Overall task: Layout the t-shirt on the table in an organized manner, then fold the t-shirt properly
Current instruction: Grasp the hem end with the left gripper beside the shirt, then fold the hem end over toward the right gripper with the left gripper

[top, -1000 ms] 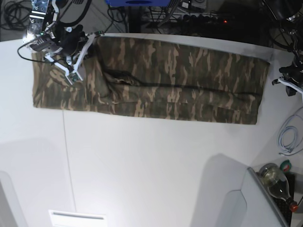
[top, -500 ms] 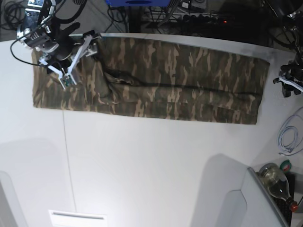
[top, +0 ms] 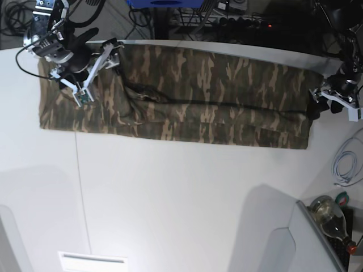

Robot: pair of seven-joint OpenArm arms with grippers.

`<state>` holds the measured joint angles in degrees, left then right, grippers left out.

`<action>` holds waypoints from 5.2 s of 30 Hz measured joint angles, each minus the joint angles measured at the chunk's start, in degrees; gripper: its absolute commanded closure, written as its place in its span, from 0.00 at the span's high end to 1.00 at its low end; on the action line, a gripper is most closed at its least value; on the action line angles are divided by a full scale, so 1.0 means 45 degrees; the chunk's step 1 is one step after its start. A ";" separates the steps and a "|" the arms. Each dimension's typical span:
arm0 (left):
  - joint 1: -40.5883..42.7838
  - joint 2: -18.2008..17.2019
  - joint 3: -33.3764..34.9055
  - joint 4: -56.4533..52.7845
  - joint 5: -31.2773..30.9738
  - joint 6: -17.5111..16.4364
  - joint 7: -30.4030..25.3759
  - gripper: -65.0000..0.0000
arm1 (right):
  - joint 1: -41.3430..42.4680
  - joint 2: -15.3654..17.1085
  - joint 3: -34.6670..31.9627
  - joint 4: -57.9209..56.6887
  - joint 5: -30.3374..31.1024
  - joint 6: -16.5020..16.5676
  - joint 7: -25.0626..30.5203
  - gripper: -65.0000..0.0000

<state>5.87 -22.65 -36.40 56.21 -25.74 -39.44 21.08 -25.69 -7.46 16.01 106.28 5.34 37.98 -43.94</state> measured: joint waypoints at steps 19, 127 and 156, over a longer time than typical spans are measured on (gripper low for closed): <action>-0.2448 0.0185 0.0515 -0.4104 0.2817 -0.0019 -0.2225 0.45 | 0.0005 -0.0029 0.0005 -0.0209 0.0044 0.0015 0.0015 0.73; 0.1243 0.4444 1.2541 1.0452 0.3784 0.5119 0.4391 0.06 | 0.0840 0.0000 0.3648 0.0301 0.0053 0.0044 -0.0039 0.73; 0.1588 0.4716 1.4508 0.7679 0.5761 0.5105 0.4435 0.00 | 0.0801 -0.0034 0.3648 0.0296 0.0053 0.0044 -0.0049 0.73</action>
<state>13.02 -1.43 28.88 90.76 0.19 -16.47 41.04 -22.09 -7.62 32.42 107.61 5.58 38.17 -44.16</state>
